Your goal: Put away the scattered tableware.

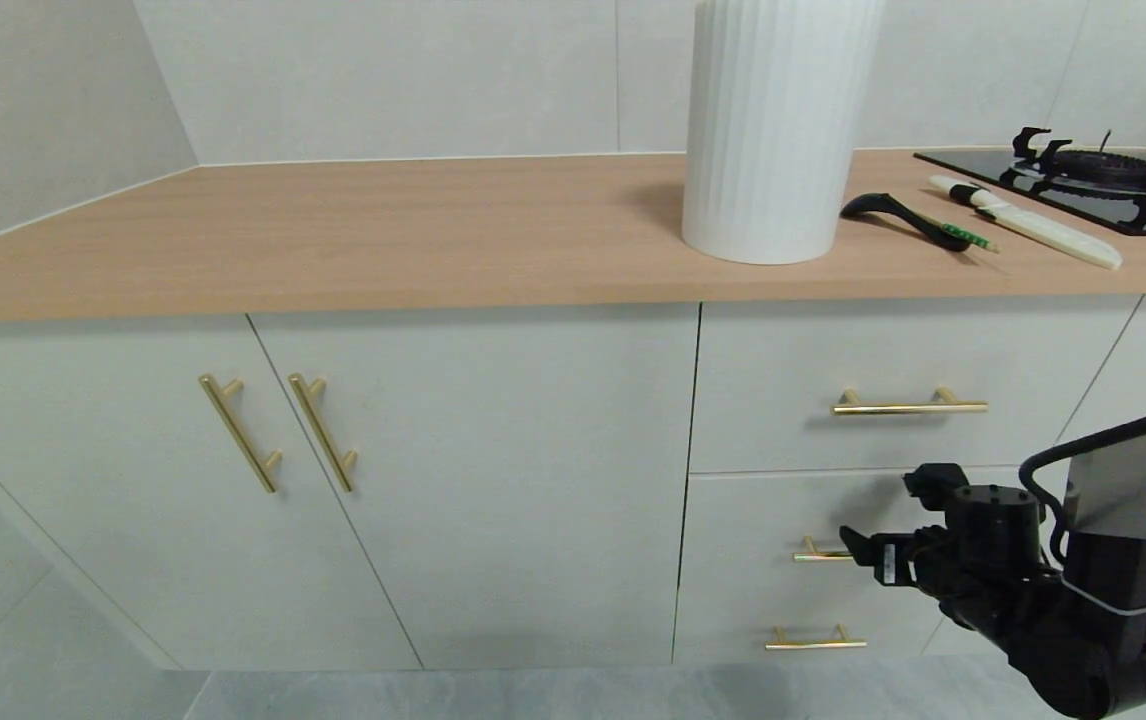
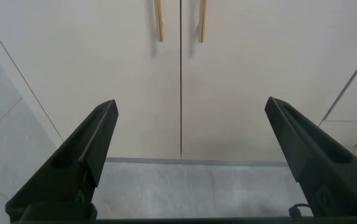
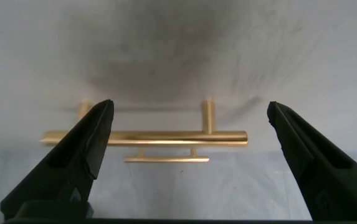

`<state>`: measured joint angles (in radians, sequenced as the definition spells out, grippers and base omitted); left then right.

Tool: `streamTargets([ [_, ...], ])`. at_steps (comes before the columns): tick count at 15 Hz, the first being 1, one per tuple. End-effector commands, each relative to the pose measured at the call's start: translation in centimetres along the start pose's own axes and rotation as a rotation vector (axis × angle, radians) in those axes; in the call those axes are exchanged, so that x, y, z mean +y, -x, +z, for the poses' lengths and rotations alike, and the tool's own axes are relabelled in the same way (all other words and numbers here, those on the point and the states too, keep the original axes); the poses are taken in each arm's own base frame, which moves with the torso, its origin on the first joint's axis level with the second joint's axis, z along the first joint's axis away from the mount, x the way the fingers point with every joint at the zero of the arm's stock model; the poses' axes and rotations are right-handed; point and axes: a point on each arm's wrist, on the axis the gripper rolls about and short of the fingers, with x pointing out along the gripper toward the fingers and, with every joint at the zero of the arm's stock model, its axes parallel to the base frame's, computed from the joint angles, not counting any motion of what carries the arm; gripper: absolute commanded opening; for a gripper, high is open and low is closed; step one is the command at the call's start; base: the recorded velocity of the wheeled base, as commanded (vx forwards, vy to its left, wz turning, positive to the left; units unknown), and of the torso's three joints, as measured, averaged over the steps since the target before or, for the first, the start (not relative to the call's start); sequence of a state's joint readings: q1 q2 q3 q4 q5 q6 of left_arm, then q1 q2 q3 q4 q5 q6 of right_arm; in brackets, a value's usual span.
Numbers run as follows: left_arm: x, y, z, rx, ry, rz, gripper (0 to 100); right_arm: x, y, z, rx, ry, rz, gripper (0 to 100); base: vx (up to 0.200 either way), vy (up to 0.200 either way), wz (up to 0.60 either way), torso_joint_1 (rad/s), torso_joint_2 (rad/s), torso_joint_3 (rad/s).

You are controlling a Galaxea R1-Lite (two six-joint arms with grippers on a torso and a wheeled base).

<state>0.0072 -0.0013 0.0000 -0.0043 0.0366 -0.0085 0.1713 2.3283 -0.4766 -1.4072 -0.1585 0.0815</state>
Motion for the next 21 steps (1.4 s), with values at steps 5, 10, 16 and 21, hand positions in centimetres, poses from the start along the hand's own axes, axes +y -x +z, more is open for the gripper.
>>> streamTargets([
  [5, 0.0, 0.0, 0.0, 0.001, 0.001, 0.001, 100, 0.1, -1.4, -1.8, 0.044, 0.009, -0.017, 100, 0.0, 0.0, 0.0, 0.0, 0.0, 0.0],
  [10, 0.0, 0.0, 0.0, 0.001, 0.001, 0.001, 100, 0.1, -1.2, -2.1, 0.054, 0.016, -0.017, 100, 0.0, 0.0, 0.0, 0.0, 0.0, 0.0],
  [16, 0.0, 0.0, 0.0, 0.001, 0.001, 0.001, 100, -0.2, 2.0, -0.7, 0.073, 0.07, -0.002, 100, 0.0, 0.0, 0.0, 0.0, 0.0, 0.0],
  [21, 0.0, 0.0, 0.0, 0.001, 0.001, 0.001, 100, 1.3, 13.4, 7.5, 0.134, 0.127, 0.136, 100, 0.0, 0.0, 0.0, 0.0, 0.0, 0.0],
])
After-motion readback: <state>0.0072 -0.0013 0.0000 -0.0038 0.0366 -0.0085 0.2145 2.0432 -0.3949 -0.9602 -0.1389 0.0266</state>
